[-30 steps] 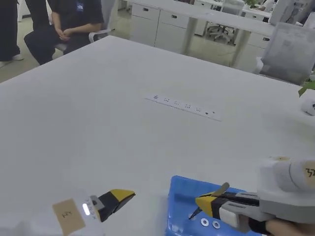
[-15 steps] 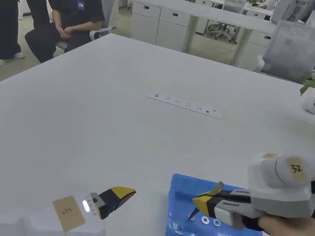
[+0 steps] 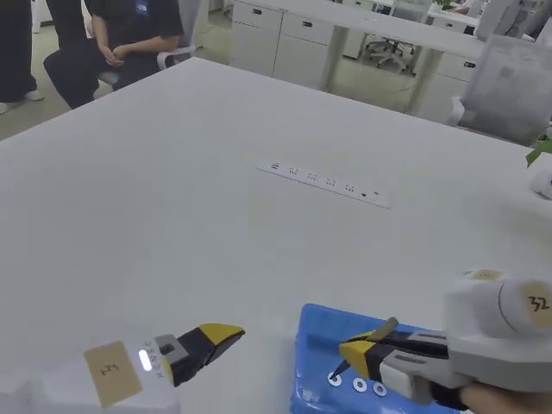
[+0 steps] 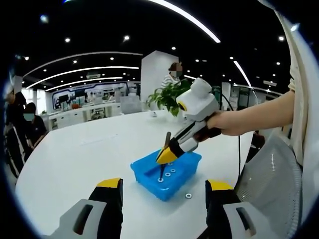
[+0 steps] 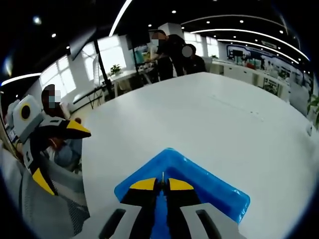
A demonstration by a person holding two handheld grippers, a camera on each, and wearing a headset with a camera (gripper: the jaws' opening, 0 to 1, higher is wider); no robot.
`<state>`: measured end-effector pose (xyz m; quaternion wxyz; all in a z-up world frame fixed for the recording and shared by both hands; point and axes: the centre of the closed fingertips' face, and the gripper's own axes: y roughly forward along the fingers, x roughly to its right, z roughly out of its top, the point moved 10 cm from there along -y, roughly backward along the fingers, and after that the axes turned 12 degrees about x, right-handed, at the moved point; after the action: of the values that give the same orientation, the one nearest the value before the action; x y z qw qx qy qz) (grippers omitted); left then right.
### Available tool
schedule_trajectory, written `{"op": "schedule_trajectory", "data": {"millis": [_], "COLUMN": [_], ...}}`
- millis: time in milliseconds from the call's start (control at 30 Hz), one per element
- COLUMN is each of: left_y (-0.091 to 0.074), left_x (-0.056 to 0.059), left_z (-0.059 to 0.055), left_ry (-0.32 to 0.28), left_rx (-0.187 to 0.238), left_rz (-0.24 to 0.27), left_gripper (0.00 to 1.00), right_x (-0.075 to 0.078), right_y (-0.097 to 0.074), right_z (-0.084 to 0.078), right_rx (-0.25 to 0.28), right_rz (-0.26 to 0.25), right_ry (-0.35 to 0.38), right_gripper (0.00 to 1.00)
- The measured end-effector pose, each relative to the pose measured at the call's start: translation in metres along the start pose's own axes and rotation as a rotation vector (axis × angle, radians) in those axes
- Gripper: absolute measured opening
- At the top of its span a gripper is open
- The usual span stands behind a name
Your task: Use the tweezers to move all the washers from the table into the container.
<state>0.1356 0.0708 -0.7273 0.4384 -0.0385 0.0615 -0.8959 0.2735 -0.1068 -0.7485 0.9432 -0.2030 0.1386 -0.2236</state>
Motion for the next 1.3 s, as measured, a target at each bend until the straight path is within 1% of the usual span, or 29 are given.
{"op": "schedule_trajectory", "data": {"millis": [67,167,233,300,433,500,567,700,833,867,967,1033,1067,1300], "left_y": [0.000,0.000,0.000,0.000,0.000,0.000,0.001,0.001,0.001,0.001,0.002,0.002,0.002,0.002], "left_x": [0.000,0.000,0.000,0.000,0.000,0.001,0.000,0.000,0.000,0.000,0.000,0.000,0.000,0.000], "left_z": [0.000,-0.001,-0.001,-0.001,-0.001,-0.002,-0.002,-0.003,-0.004,-0.004,-0.005,-0.005,-0.005,-0.006], "left_ry": [-0.001,0.003,0.006,0.006,0.006,0.008,0.009,0.009,0.011,0.012,0.016,0.015,0.013,0.016], "left_rx": [-0.003,-0.010,-0.015,-0.016,-0.017,-0.021,-0.021,-0.025,-0.029,-0.031,-0.034,-0.035,-0.035,-0.041], "left_rz": [0.001,0.000,0.000,0.001,-0.003,-0.005,-0.005,-0.004,-0.006,-0.007,-0.009,-0.008,-0.008,-0.011], "left_gripper": [0.67,0.67,0.67,0.66,0.66,0.66,0.66,0.66,0.66,0.66,0.66,0.66,0.66,0.66], "right_x": [-0.001,-0.006,-0.012,-0.018,-0.024,-0.026,-0.029,-0.039,-0.040,-0.040,-0.042,-0.044,-0.045,-0.048], "right_y": [-0.004,-0.013,-0.020,-0.026,-0.036,-0.039,-0.041,-0.045,-0.048,-0.048,-0.048,-0.046,-0.045,-0.037], "right_z": [0.002,0.007,0.012,0.015,0.016,0.014,0.009,-0.006,-0.021,-0.023,-0.029,-0.032,-0.035,-0.041], "right_rx": [0.015,0.076,0.131,0.170,0.183,0.185,0.180,0.146,0.106,0.095,0.053,0.038,0.018,-0.015], "right_rz": [-0.007,-0.018,0.001,0.015,0.029,0.041,0.052,0.067,0.061,0.059,0.052,0.050,0.055,0.060], "right_ry": [0.007,0.058,0.112,0.154,0.176,0.203,0.222,0.248,0.255,0.250,0.203,0.171,0.159,0.109], "right_gripper": [0.03,0.03,0.03,0.03,0.03,0.03,0.03,0.03,0.03,0.03,0.03,0.03,0.03,0.03]}}
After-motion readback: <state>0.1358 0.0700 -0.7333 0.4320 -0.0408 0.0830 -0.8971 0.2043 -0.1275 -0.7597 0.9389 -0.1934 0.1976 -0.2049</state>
